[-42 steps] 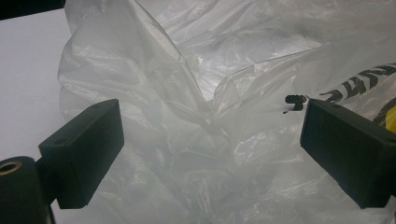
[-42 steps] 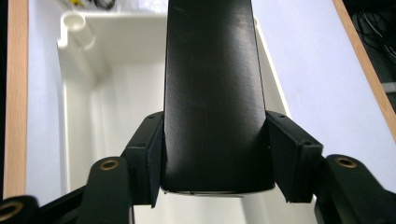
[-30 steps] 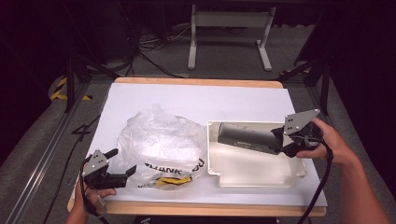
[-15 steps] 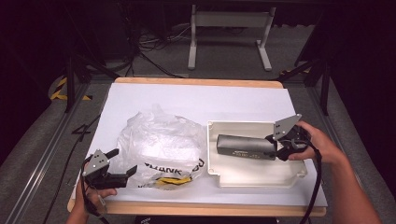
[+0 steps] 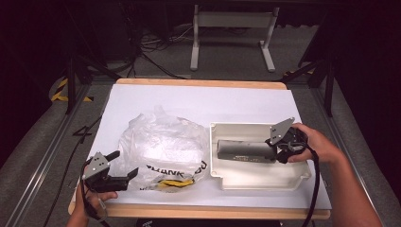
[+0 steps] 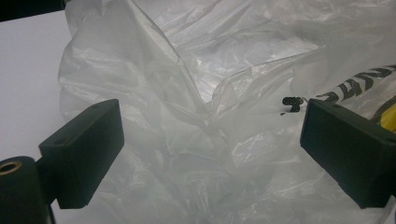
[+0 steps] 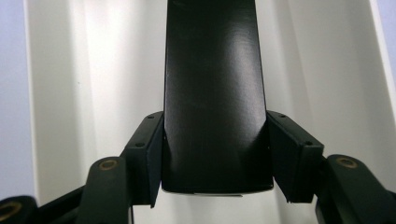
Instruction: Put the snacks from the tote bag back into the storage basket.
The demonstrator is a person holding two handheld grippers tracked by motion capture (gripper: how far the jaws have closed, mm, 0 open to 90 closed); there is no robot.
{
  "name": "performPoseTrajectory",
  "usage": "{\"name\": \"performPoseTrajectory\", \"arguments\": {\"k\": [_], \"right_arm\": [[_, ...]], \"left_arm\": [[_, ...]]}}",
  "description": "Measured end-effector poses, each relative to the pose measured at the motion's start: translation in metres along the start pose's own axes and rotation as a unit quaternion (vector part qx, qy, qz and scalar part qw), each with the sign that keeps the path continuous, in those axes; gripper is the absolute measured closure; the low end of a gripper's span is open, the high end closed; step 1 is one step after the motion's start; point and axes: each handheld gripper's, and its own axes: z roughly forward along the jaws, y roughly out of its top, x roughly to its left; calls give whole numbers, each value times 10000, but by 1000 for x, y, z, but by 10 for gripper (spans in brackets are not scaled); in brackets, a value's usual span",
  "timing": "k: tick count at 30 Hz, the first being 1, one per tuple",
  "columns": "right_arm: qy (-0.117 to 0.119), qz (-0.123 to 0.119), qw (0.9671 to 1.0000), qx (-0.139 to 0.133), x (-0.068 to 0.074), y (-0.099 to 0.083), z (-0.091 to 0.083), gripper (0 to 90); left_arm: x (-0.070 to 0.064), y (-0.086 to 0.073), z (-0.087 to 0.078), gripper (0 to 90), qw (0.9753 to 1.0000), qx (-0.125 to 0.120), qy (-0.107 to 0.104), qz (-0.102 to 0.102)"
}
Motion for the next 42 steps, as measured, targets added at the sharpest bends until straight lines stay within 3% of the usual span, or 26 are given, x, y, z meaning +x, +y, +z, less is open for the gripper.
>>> {"name": "performPoseTrajectory", "arguments": {"k": [7, 20, 34, 42], "right_arm": [[19, -70, 9998, 197, -1, 1, 4, 426], [11, 19, 9978, 666, -7, 0, 15, 414], [-160, 86, 9976, 672, -7, -2, 11, 403], [-544, 227, 9971, 476, -2, -5, -1, 325]], "left_arm": [[1, -1, 1, 72, 10000, 26, -31, -3], [0, -1, 2, 72, 10000, 50, -27, 3], [1, -1, 2, 73, 10000, 41, -28, -4], [1, -1, 1, 73, 10000, 40, -24, -14]]}}
